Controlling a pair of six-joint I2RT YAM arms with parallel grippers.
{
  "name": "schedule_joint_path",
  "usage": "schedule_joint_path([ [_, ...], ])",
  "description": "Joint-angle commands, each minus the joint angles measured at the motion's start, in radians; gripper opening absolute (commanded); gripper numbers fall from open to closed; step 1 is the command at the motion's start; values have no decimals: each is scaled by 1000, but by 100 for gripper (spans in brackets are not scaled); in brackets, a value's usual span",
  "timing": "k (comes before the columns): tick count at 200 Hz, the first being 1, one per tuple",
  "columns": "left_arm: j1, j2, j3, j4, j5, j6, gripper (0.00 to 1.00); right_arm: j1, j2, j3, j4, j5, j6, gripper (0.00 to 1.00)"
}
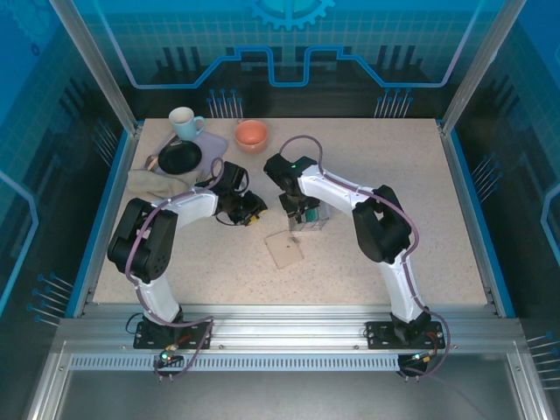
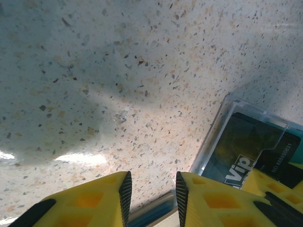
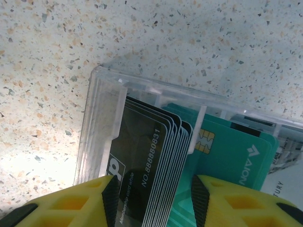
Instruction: Put the credit cards into the card holder
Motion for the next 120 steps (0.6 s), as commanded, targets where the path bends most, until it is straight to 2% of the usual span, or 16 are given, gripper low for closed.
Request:
schedule_joint_path([
  [1,5,-29,-16,2,-10,-18,34,17,41,30,-41,61,4,47],
  [38,5,-23,-13,0,-5,-20,34,22,12,42,-57,153,-21,41],
  [120,5,-17,-16,2,2,-25,34,21,-20,13,-59,170,-32,36],
])
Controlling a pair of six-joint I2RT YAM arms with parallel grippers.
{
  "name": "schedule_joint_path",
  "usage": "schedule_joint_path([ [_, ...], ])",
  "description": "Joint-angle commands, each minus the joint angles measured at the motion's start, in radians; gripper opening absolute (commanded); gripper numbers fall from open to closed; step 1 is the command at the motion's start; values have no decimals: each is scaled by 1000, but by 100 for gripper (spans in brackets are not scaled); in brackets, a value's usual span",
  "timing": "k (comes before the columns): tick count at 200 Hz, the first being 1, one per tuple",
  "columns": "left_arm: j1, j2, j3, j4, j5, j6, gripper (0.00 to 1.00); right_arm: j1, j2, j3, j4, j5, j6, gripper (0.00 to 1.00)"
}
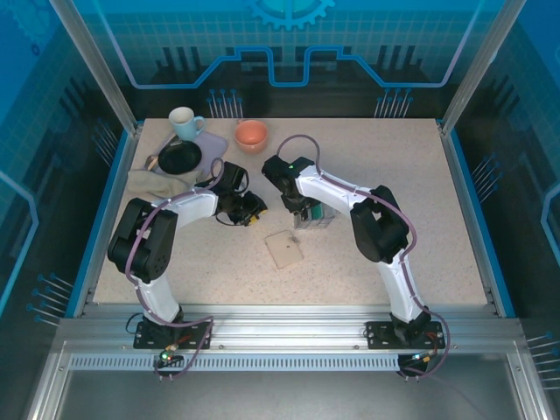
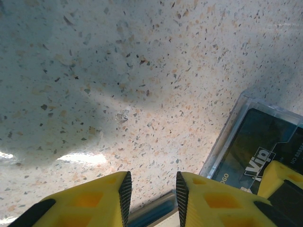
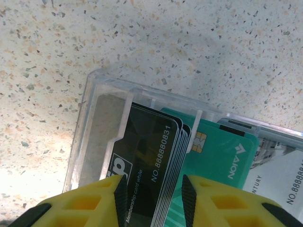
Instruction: Put the credit cards into the card holder
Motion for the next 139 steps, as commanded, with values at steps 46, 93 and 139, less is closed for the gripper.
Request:
schedule_joint_path([
  [46,5,-16,-13,1,8,-21,34,11,-29,-14,-25,12,-5,30],
  [93,5,-9,-13,0,12,-20,34,11,-38,-20,-27,31,2,27],
  [139,5,-7,-13,0,15,-20,34,12,-38,-23,-28,28,1,20],
])
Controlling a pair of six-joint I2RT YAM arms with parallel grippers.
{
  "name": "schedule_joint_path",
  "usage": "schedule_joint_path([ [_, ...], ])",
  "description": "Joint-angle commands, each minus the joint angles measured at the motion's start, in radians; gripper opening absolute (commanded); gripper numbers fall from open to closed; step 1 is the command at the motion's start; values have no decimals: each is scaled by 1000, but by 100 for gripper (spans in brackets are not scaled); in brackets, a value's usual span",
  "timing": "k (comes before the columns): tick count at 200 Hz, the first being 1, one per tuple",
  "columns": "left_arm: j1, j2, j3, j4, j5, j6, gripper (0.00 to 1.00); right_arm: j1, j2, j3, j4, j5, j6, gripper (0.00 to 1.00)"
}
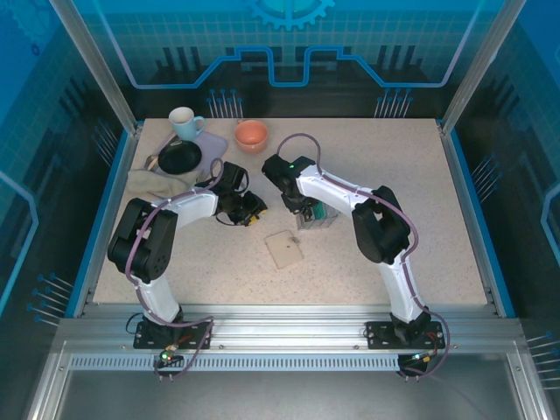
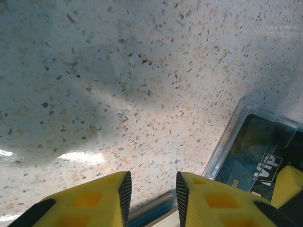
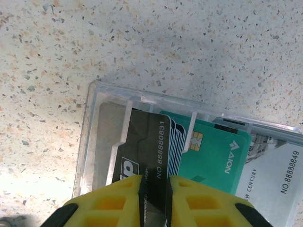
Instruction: Put the credit cards into the card holder
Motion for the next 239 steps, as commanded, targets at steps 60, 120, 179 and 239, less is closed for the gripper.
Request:
schedule_joint_path([
  [60,5,-9,-12,-3,16,-2,34,9,-60,-21,-32,17,5,14],
  [120,5,-18,-11,-3,21,2,34,3,-123,-31,-21,-79,14,9],
  [179,5,-123,-69,114,90,-2,43,-62,-340,-148,120,-343,52,6],
  [239,5,-239,-140,494,364,-125,63,-288,-672,-570,716,-1007,272,6],
])
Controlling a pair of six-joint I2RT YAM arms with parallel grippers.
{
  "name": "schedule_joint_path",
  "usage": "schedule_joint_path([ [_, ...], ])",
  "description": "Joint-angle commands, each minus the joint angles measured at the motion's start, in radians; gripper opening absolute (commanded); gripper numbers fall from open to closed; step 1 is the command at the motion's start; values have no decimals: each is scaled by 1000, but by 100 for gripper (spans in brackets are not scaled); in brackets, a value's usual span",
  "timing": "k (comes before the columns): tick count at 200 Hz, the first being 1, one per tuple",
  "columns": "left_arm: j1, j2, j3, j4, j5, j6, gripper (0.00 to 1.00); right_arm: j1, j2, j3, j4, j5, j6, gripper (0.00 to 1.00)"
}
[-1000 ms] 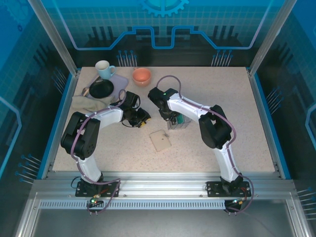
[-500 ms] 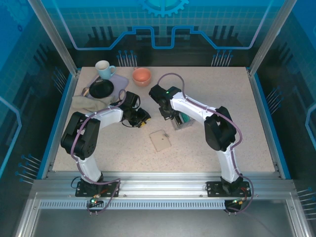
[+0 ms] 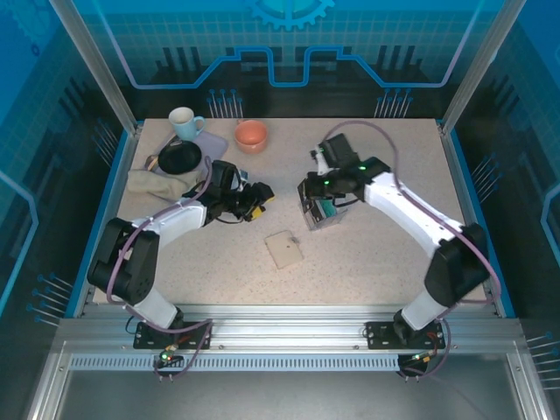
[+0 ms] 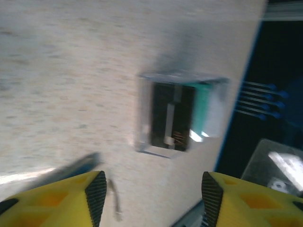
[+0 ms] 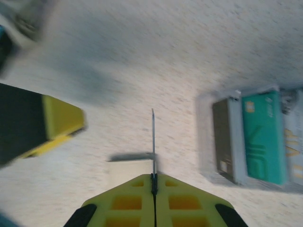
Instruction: Put the credit cards into the card holder
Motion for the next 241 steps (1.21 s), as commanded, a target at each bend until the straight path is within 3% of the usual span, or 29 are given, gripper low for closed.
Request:
schedule_joint_path([
  [1,5,-45,-14,218,165,-73,63,-89,-65,-125,328,-375,159,6],
  [24,0,-49,-6,342,237,-135,68,-141,-90,-176,442,-505,238,6],
  [65,-46,-16,64,418,328,-127,67,-176,-86,-219,601,-618,358,7],
  [118,-58,-29,67,460,311,-150,35,-195,-74,-255,640,-628,399,9],
  [135,-57,-32,66,469,313,-150,20,-196,-66,-260,635,-633,399,9],
  [173,-57,-47,68,457,310,-140,5,-199,-54,-261,644,-669,403,15],
  [209,-57,-46,72,467,330,-146,3,-201,-38,-247,691,-756,418,22],
  [241,-55,-48,70,455,338,-142,4,-204,-43,-242,685,-765,405,14],
])
